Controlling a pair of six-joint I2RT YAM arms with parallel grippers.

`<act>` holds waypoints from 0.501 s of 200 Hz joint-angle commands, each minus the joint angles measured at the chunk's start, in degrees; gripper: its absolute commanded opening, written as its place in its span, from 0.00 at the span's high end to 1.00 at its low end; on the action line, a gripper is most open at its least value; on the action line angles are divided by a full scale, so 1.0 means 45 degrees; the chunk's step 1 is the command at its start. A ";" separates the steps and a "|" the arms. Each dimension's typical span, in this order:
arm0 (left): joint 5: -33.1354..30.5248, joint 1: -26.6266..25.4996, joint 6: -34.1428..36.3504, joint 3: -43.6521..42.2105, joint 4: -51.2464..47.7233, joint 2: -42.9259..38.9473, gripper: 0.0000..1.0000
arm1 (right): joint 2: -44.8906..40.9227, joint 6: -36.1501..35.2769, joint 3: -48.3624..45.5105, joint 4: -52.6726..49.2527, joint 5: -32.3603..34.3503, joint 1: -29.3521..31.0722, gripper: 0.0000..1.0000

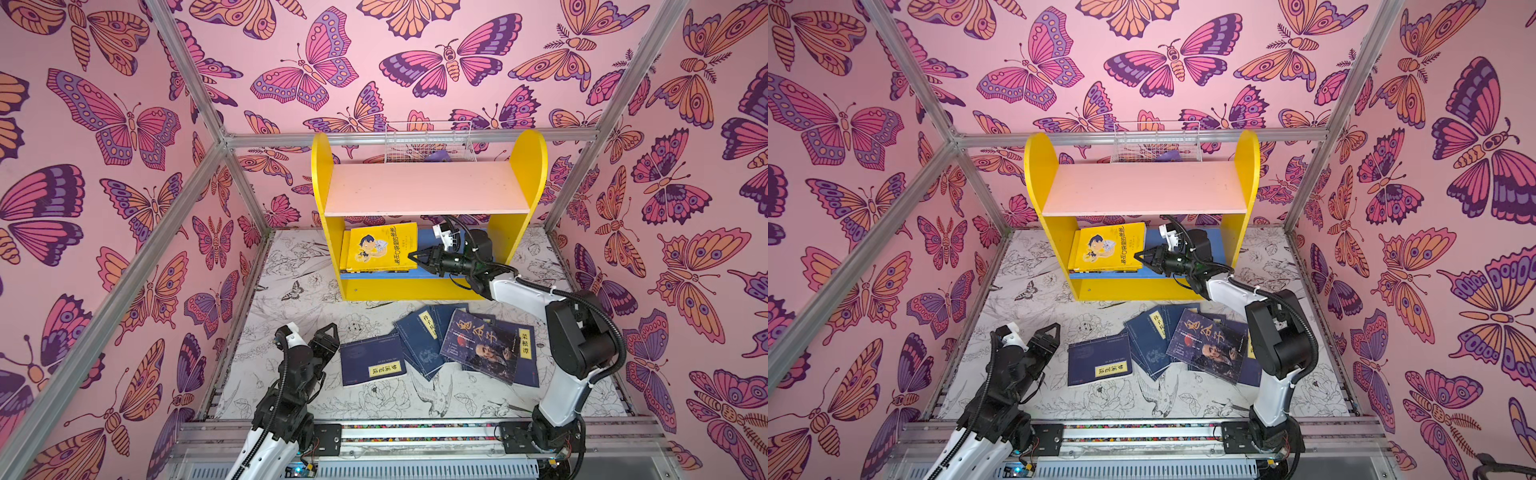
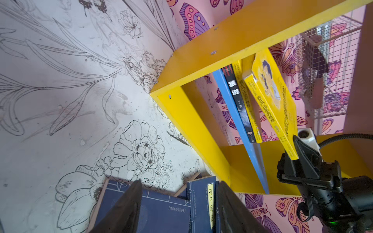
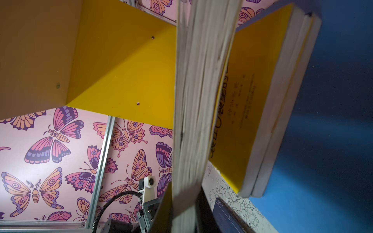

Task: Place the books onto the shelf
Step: 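Set the yellow book on the blue shelf beside the other books and release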

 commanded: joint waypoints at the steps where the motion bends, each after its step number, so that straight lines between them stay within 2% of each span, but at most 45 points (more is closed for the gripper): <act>1: -0.0021 -0.0049 0.0331 0.0351 -0.0328 0.0151 0.38 | 0.0175 -0.0213 0.1168 0.0658 -0.0125 0.0123 1.00; 100: 0.0219 -0.0049 0.0336 0.0091 -0.0193 -0.0001 0.38 | 0.1279 -0.0287 0.2506 -0.0585 -0.0134 0.0592 1.00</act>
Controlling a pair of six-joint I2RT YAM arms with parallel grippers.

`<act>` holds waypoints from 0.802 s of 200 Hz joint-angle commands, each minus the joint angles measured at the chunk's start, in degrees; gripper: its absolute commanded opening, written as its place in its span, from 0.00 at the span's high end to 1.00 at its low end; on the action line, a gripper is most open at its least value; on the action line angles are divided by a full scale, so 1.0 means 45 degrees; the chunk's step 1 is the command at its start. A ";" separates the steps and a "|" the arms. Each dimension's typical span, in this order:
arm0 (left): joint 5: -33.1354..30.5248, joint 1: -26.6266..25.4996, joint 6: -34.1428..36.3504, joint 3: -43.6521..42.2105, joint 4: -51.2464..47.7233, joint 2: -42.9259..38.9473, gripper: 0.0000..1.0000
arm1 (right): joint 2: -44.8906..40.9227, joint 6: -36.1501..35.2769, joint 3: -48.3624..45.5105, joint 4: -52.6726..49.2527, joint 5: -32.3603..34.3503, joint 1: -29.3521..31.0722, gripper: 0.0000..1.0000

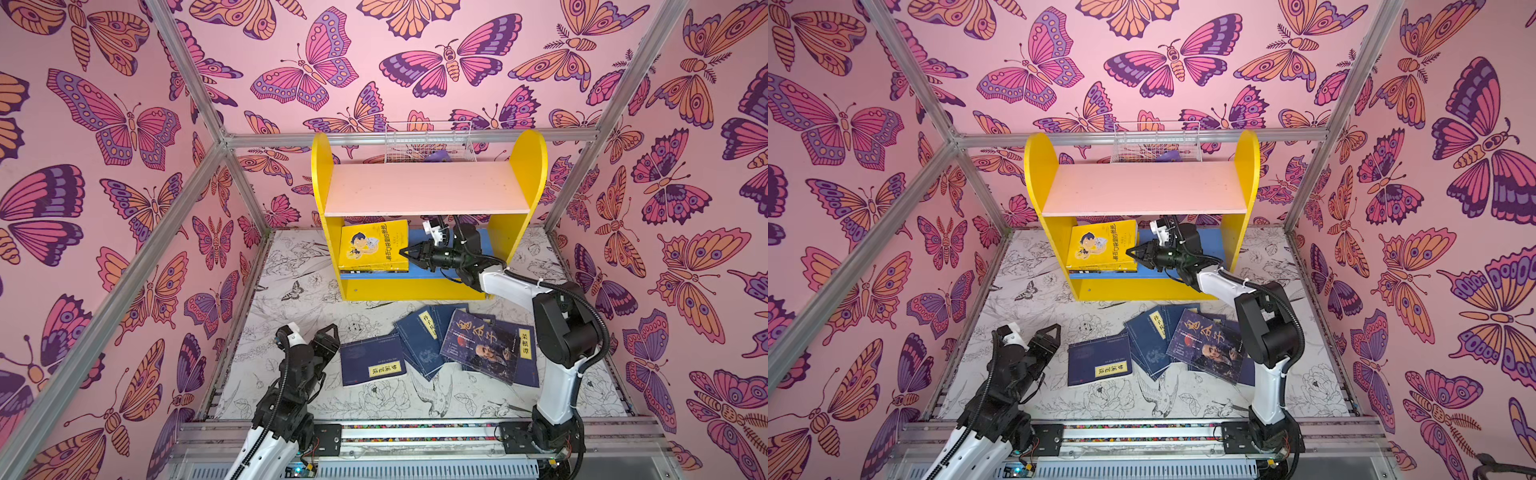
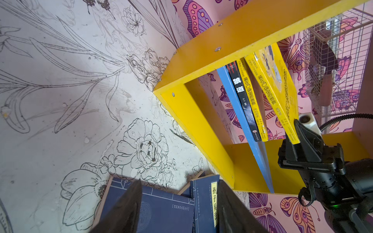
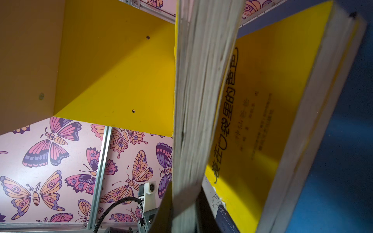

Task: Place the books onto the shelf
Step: 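Set the yellow book on the blue shelf beside the other books and release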

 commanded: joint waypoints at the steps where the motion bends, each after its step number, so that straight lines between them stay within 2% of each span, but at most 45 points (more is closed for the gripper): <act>1: 0.0165 -0.0059 0.0249 0.0021 -0.0121 -0.0123 0.38 | 0.0060 -0.0339 0.0784 0.0217 -0.0035 0.0196 1.00; 13: 0.0165 -0.0049 0.0260 0.0051 -0.0114 -0.0125 0.38 | 0.0048 -0.0669 0.0974 -0.0322 0.0175 0.0284 0.99; 28: 0.0165 -0.0049 0.0249 0.0033 -0.0117 -0.0124 0.38 | -0.0009 -0.1236 0.1225 -0.1296 0.0528 0.0425 0.93; 66: 0.0165 -0.0059 0.0190 0.0034 -0.0091 -0.0085 0.38 | -0.0403 -0.3190 0.1978 -0.4322 0.1860 0.0813 0.60; 92: 0.0243 -0.0049 0.0171 0.0072 -0.0032 -0.0012 0.38 | -0.0726 -0.4437 0.2419 -0.6187 0.3086 0.0994 0.43; 122: 0.0302 -0.0049 0.0094 0.0044 0.0040 0.0053 0.39 | -0.0892 -0.6038 0.3256 -0.8336 0.4301 0.1362 0.32; 160: 0.0397 -0.0049 0.0053 0.0034 0.0097 0.0013 0.39 | -0.0887 -0.8083 0.4380 -1.0586 0.6358 0.1796 0.28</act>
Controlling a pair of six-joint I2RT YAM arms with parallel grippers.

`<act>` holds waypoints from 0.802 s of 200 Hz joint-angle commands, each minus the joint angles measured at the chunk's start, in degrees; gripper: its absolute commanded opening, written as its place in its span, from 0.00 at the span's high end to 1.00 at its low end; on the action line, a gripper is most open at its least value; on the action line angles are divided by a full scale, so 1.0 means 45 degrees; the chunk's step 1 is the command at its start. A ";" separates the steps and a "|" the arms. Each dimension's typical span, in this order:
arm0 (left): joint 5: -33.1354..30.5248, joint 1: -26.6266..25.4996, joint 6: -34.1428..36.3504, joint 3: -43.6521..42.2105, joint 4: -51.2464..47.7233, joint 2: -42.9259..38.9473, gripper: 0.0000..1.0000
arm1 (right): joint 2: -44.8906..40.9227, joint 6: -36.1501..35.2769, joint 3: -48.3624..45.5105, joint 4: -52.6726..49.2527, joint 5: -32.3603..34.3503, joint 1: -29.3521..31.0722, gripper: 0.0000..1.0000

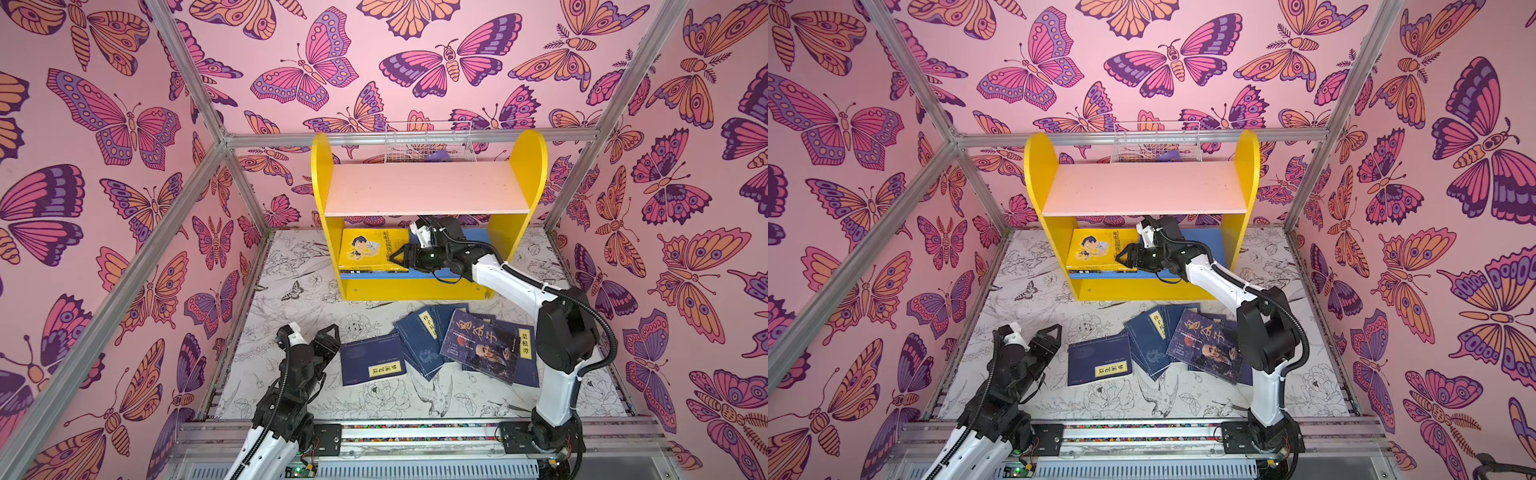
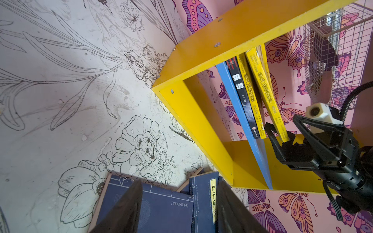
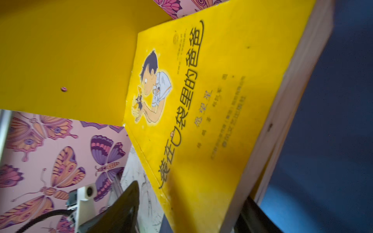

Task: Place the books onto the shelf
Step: 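Set the yellow book on the blue shelf beside the other books and release, then push the yellow book flat onto the blue shelf with the right gripper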

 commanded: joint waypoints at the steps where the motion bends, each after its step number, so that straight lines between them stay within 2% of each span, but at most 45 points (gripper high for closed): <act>1: 0.0165 -0.0049 0.0058 0.0029 0.0078 -0.0026 0.39 | -0.0613 -0.2320 0.1081 -0.2005 0.1885 0.0292 0.28; 22: 0.0185 -0.0059 0.0005 0.0009 0.0088 -0.0046 0.39 | -0.0601 -0.3037 0.1393 -0.2776 0.2714 0.0361 0.26; 40: 0.0201 -0.0049 -0.0058 -0.0010 0.0091 -0.0046 0.39 | -0.0762 -0.3512 0.1372 -0.3030 0.3220 0.0401 0.21; 71: 0.0206 -0.0049 -0.0118 -0.0073 0.0141 -0.0014 0.39 | -0.0957 -0.4288 0.1274 -0.3103 0.3138 0.0460 0.16; 107: 0.0245 -0.0049 -0.0118 -0.0065 0.0201 0.0052 0.39 | -0.0909 -0.5590 0.1215 -0.3391 0.2783 0.0799 0.16; 160: 0.0245 -0.0049 -0.0137 -0.0038 0.0222 0.0130 0.39 | -0.0081 -0.6320 0.1821 -0.4127 0.3632 0.1121 0.16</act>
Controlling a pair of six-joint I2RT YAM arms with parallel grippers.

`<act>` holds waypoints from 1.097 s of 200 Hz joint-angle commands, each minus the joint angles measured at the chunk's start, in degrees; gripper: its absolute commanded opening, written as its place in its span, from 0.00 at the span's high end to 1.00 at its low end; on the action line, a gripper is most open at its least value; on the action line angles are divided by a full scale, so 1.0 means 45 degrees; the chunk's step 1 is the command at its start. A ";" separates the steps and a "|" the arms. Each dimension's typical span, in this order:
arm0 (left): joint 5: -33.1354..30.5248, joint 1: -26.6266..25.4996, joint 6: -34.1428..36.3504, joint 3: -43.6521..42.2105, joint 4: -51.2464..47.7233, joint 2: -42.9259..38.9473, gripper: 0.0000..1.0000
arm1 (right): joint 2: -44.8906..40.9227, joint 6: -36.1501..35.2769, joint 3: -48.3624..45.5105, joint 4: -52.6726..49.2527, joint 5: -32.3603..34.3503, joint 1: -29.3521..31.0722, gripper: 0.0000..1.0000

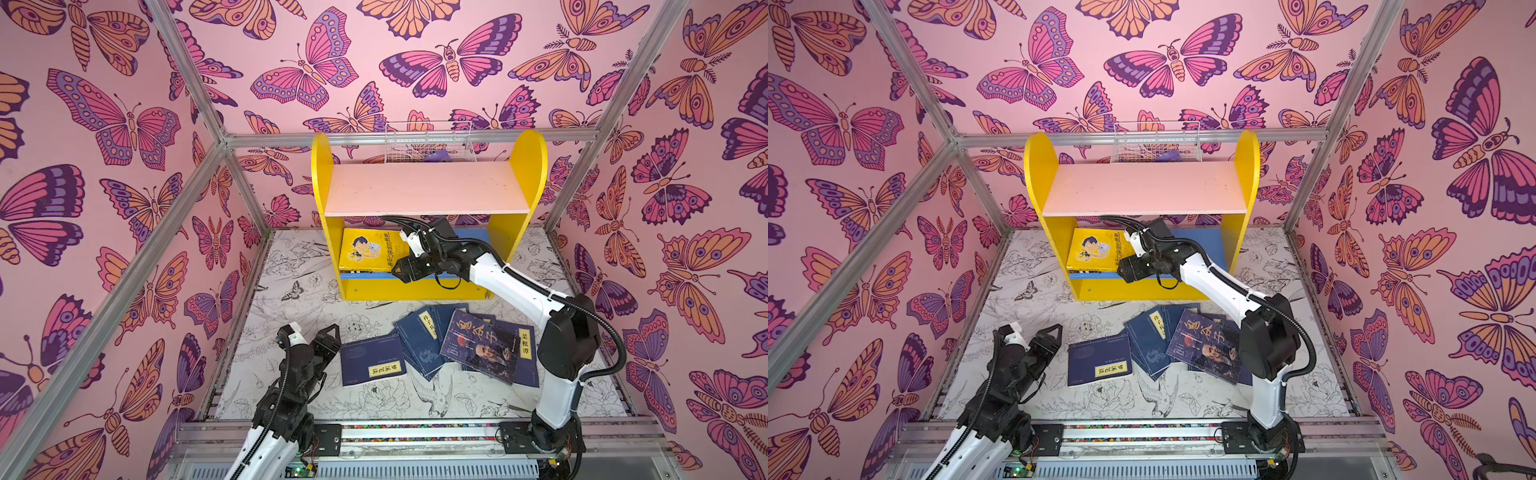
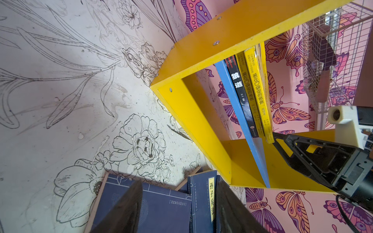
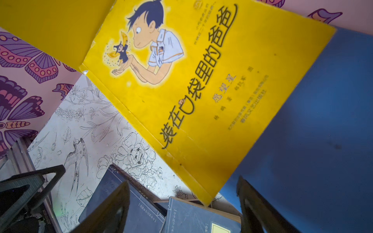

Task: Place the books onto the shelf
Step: 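Push the yellow book flat onto the blue shelf with the right gripper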

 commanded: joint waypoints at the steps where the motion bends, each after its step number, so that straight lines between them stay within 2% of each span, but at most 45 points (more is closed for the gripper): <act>1: 0.0143 -0.0049 -0.0040 -0.0036 0.0131 0.0038 0.39 | 0.0348 -0.0951 0.0714 -0.0588 0.0575 0.0195 0.16; 97: 0.0064 -0.0059 -0.0214 -0.0168 0.0130 -0.0031 0.39 | 0.0979 -0.1642 0.0904 -0.0987 0.2438 0.0509 0.16; 219: 0.0084 -0.0049 -0.0196 -0.0220 0.0138 0.0018 0.39 | 0.1859 -0.1313 0.1732 -0.0616 0.1939 0.0517 0.17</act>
